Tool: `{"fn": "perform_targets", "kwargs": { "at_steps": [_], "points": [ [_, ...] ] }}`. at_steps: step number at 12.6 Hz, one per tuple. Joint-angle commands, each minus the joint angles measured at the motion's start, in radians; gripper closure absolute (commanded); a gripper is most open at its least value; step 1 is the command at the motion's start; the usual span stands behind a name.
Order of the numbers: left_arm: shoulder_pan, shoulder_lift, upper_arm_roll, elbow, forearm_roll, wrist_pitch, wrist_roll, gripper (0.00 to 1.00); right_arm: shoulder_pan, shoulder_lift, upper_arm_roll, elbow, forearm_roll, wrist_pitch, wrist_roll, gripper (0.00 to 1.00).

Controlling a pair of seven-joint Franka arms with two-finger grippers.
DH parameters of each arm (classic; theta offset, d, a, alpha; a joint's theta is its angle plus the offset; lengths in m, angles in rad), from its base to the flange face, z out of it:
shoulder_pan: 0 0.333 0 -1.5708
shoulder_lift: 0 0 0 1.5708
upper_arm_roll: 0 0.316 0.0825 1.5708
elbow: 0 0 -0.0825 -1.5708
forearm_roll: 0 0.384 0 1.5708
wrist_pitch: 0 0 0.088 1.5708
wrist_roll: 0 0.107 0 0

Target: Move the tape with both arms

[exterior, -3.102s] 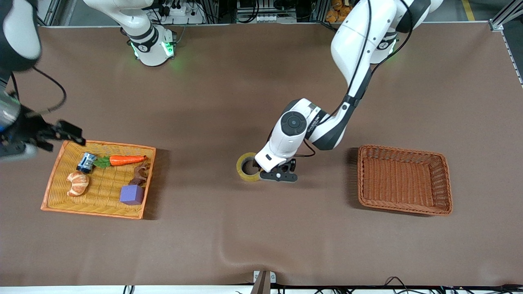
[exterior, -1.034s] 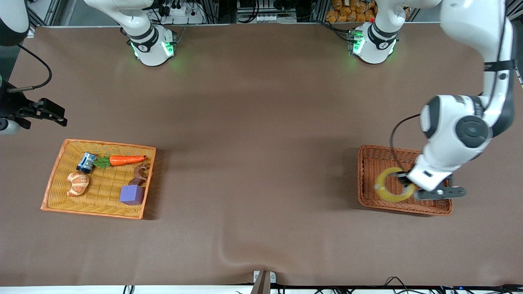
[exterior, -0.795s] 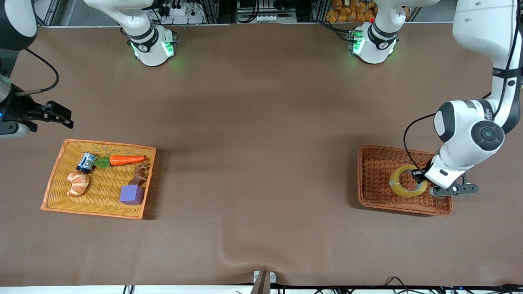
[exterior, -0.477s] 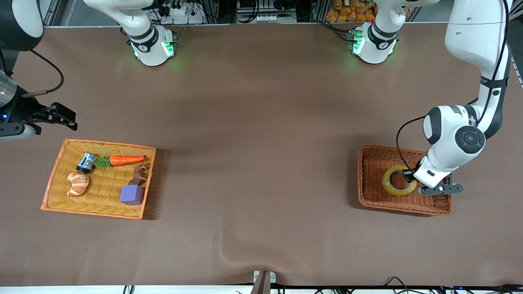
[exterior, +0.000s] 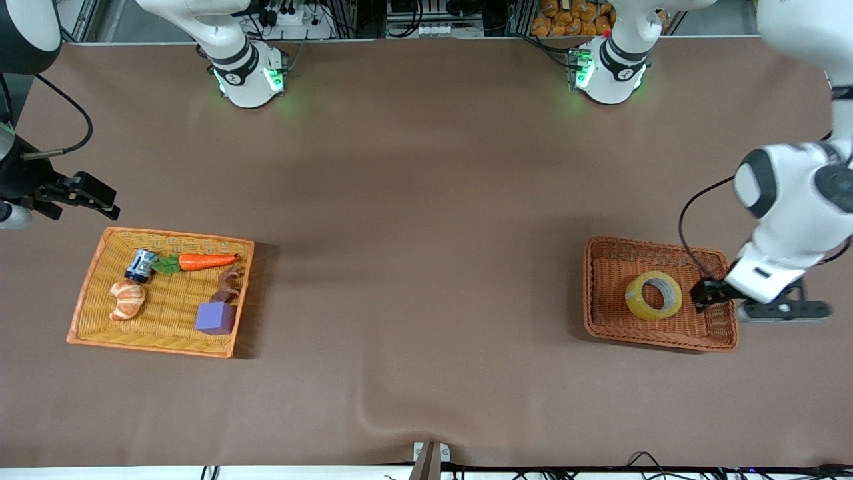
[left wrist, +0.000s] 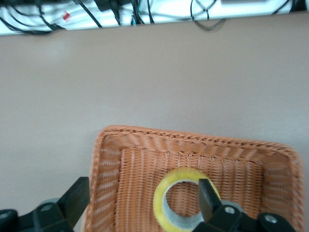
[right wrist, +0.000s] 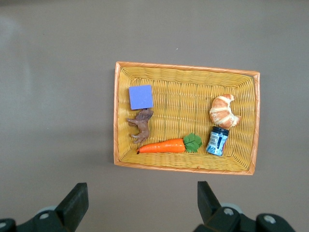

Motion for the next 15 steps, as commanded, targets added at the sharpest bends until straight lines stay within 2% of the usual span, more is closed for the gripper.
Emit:
{"fn": "perform_targets", "kwargs": {
  "at_steps": [1,3,7,11,15],
  "points": [
    [0.004,-0.072,-0.007,0.117,-0.011,-0.268,0.019,0.0,-0.003,0.0,-0.003,0.012,0.019,-0.007,0.019,0.0],
    [0.004,-0.111,-0.005,0.174,-0.069,-0.416,0.005,0.0,-0.003,0.0,-0.001,0.012,0.019,-0.009,0.019,0.0],
    [0.002,-0.168,-0.008,0.226,-0.075,-0.585,-0.056,0.0,-0.001,0.0,-0.003,0.012,0.018,-0.01,0.017,0.0],
    [-0.006,-0.235,-0.011,0.227,-0.089,-0.68,-0.133,0.0,0.0,0.0,-0.001,0.011,0.018,-0.012,0.017,0.0],
    [-0.001,-0.251,-0.019,0.23,-0.157,-0.716,-0.195,0.0,0.0,0.002,-0.001,0.011,0.018,-0.012,0.017,0.0]
  ]
}}
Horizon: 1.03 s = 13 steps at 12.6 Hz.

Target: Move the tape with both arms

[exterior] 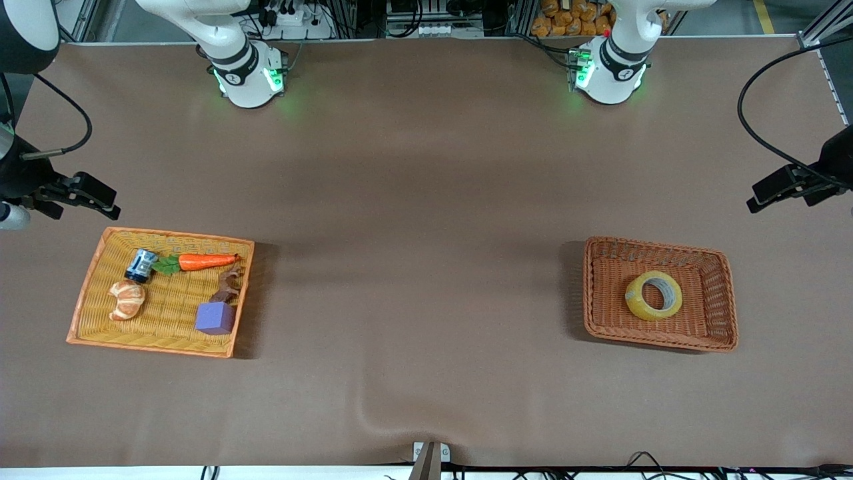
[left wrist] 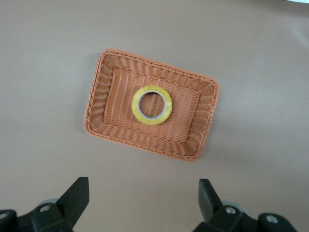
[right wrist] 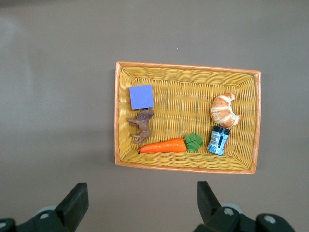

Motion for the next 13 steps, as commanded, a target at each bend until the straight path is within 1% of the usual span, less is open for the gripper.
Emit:
{"fn": "perform_targets", "kwargs": {
  "at_steps": [1,2,5,7,9,12,13],
  "points": [
    [0.004,-0.014,-0.056,0.001,-0.014,-0.018,-0.117,0.0,0.002,0.002,0.0,0.01,0.015,-0.009,0.013,0.0],
    [0.003,-0.015,-0.076,0.0,-0.007,-0.018,-0.169,0.0,0.0,0.002,0.0,0.01,0.015,-0.01,0.013,0.0],
    [0.004,-0.02,-0.099,0.0,-0.006,-0.029,-0.189,0.0,0.002,0.002,0.0,0.01,0.015,-0.01,0.013,0.0],
    [0.003,-0.02,-0.102,0.0,0.011,-0.038,-0.183,0.0,0.002,0.0,0.0,0.01,0.015,-0.01,0.013,0.0],
    [-0.013,-0.016,-0.105,0.0,0.057,-0.041,-0.18,0.0,0.002,0.0,0.0,0.01,0.015,-0.01,0.013,0.0],
    [-0.008,-0.017,-0.162,0.0,0.143,-0.041,-0.156,0.0,0.003,0.0,0.0,0.008,0.015,-0.01,0.013,0.0],
    [-0.005,-0.017,-0.162,0.0,0.149,-0.041,-0.151,0.0,0.003,0.002,0.0,0.007,0.015,-0.01,0.013,0.0]
  ]
}}
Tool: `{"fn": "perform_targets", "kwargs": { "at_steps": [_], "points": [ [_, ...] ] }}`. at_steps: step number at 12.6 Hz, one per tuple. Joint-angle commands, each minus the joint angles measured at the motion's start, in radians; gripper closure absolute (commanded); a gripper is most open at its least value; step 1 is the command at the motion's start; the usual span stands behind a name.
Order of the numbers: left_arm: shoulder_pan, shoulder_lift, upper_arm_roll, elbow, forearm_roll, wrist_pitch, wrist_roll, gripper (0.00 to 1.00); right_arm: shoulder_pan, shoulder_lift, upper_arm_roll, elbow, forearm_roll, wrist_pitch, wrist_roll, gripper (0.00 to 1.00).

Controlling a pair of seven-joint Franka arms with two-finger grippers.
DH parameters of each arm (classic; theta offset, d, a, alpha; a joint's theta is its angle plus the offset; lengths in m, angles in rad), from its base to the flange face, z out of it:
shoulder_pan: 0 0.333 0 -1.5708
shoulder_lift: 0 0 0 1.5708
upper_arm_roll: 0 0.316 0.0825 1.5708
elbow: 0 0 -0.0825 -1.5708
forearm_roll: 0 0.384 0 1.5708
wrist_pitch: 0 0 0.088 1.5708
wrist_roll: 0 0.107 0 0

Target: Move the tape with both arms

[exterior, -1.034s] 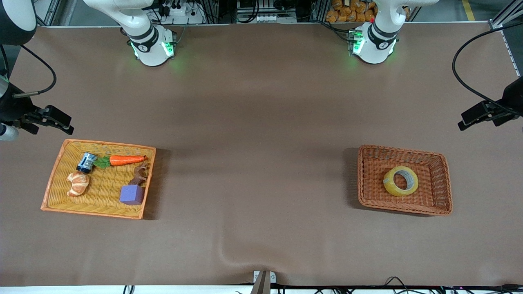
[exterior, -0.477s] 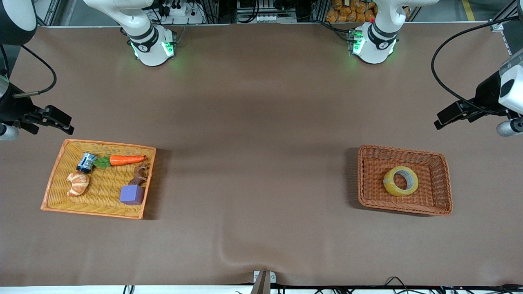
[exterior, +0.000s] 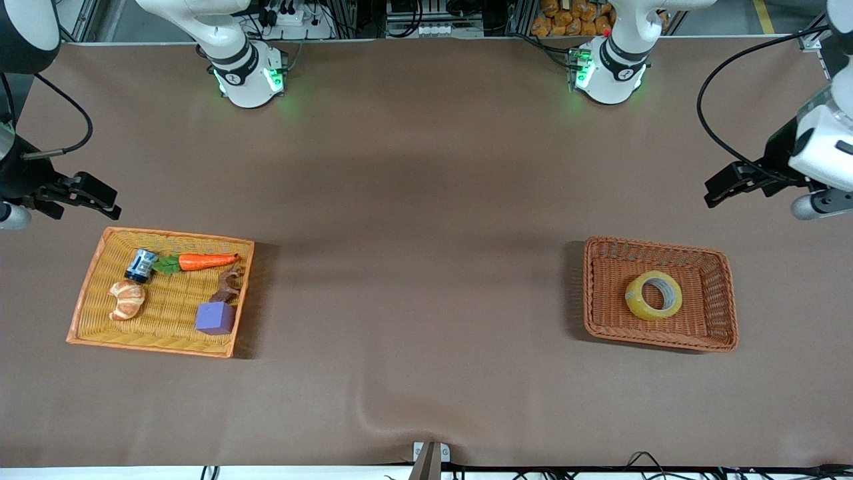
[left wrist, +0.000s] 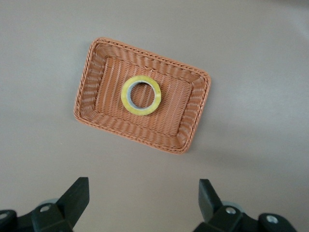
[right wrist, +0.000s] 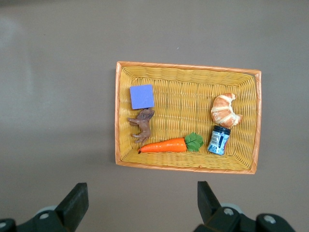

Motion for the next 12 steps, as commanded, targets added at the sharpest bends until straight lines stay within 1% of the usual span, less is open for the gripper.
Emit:
{"fn": "perform_targets", "kwargs": {
  "at_steps": [1,2,3,7,8,12],
  "points": [
    [0.01,-0.012,-0.016,0.0,0.04,-0.015,0.056,0.0,0.003,0.002,-0.001,0.007,0.014,-0.008,0.013,0.0],
    [0.014,-0.011,-0.015,0.001,0.035,-0.015,0.148,0.0,0.004,0.002,-0.001,0.006,0.014,-0.008,0.013,0.0],
    [0.02,-0.009,-0.01,0.003,0.029,-0.014,0.194,0.0,0.004,0.002,-0.001,0.006,0.014,-0.008,0.013,0.0],
    [0.023,-0.003,-0.01,0.014,0.017,-0.014,0.192,0.0,0.01,0.003,-0.001,0.003,0.014,-0.006,0.013,0.0],
    [0.023,0.009,-0.007,0.024,-0.006,-0.015,0.199,0.0,0.012,0.003,-0.001,0.004,0.014,-0.006,0.013,0.0],
    [0.019,0.011,-0.009,0.018,-0.015,-0.018,0.201,0.0,0.012,0.002,-0.001,0.004,0.014,-0.006,0.015,0.0]
  ]
}}
